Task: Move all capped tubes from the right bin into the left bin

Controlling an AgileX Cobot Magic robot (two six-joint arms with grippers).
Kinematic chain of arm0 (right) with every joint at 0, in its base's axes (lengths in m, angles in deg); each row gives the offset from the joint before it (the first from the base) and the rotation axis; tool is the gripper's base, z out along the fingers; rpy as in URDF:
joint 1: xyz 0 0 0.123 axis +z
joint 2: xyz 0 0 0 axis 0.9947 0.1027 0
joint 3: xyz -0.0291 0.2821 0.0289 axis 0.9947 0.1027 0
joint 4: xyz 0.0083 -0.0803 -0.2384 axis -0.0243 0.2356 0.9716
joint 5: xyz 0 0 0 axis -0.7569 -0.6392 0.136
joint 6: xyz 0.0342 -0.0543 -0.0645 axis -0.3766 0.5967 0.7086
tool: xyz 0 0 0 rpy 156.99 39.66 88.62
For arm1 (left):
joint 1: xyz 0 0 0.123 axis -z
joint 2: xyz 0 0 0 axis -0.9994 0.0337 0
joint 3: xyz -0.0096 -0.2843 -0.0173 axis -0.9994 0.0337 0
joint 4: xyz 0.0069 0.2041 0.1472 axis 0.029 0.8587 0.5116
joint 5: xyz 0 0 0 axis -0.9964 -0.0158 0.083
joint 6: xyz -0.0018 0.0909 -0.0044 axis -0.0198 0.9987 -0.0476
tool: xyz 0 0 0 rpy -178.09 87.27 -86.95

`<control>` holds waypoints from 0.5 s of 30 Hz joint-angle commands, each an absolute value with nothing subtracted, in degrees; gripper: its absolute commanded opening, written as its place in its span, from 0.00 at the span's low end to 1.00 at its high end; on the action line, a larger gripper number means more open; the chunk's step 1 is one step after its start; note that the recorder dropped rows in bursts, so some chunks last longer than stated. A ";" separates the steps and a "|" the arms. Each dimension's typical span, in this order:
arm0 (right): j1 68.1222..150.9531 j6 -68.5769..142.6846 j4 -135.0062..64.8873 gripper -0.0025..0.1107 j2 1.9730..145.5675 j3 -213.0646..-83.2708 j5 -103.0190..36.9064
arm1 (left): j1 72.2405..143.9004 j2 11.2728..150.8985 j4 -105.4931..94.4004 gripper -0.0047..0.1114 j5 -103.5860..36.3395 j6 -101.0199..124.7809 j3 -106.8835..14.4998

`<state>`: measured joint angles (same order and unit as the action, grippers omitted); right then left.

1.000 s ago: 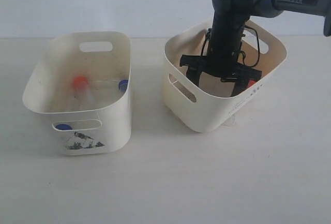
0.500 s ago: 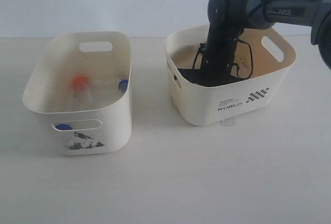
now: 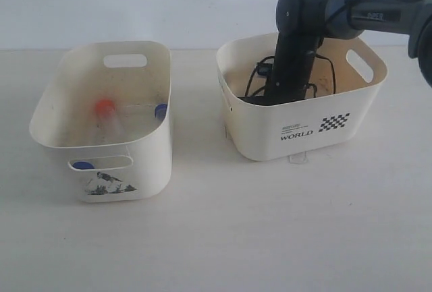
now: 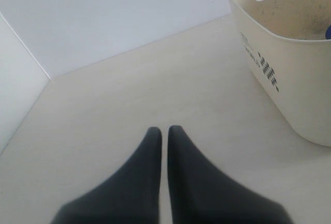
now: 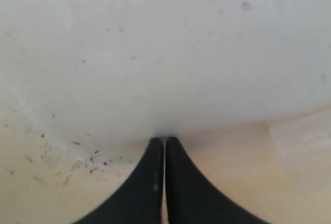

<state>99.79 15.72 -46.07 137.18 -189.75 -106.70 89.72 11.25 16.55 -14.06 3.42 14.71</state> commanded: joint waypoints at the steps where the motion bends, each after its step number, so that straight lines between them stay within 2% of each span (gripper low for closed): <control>1: 99.94 20.88 -50.37 0.02 134.48 -189.03 -103.02 | 89.96 11.27 16.38 0.08 -14.36 2.88 14.50; 10: 99.94 23.51 -34.45 0.02 121.29 -190.24 -103.02 | 89.96 11.27 16.38 0.08 -14.36 2.88 14.50; 15: 99.94 40.99 -30.96 0.02 120.61 -190.24 -103.02 | 89.96 11.27 16.38 0.08 -14.36 2.88 14.50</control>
